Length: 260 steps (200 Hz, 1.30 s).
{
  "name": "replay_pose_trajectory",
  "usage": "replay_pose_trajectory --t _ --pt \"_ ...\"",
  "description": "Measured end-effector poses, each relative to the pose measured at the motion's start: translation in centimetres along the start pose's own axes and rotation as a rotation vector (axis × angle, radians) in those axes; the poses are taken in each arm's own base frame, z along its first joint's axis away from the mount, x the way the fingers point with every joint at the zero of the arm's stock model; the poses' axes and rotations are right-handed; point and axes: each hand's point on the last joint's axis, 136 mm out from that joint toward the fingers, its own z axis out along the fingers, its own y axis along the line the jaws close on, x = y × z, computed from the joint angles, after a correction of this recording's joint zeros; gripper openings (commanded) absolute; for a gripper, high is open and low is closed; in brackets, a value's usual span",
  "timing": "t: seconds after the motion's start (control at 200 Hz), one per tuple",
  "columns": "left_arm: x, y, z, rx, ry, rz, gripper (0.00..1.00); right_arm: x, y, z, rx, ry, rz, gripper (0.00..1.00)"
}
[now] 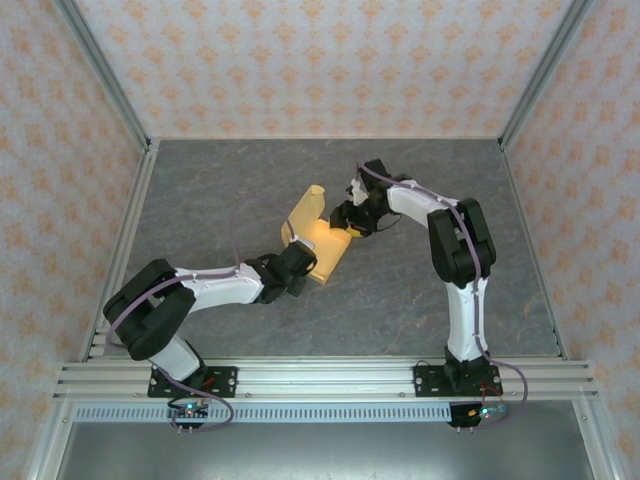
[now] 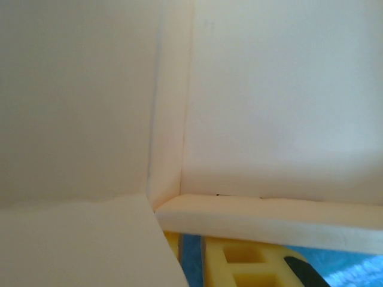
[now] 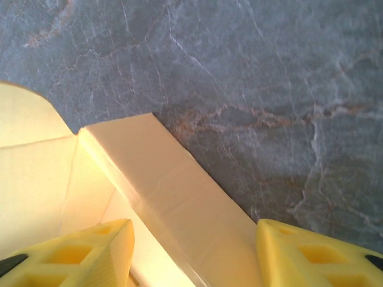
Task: Fold the paper box
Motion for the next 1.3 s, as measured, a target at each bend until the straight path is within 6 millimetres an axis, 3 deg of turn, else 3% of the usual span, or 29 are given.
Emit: replay_pose_trajectory --t 0.22,0.425,0.921,1.031,1.166,1.301 --pt "-0.4 2.2 0.6 -0.050 0.006 -0.035 0.18 1.0 -0.5 0.0 0.002 -0.005 0.032 0.60" --pt "-1.0 2.7 1.2 -0.069 0.009 -0.038 0.20 1.9 -1.0 -0.5 0.011 -0.033 0.063 0.66" --pt "-3.1 4.3 1.7 -0.128 -0.012 -0.016 0.35 3.3 -2.7 -2.1 0.099 -0.129 0.114 0.76" --pt "-3.0 4.4 1.3 -0.123 -0.017 -0.020 0.41 2.3 -2.7 -4.1 0.123 -0.195 0.103 0.80" --pt "-3.1 4.6 -0.4 -0.095 -0.044 -0.046 0.46 0.6 -3.2 -8.5 0.156 -0.317 0.108 0.83" --pt "-3.9 4.6 -2.2 -0.057 -0.090 -0.082 0.50 -1.0 -6.6 -13.5 0.286 -0.456 0.185 0.84"
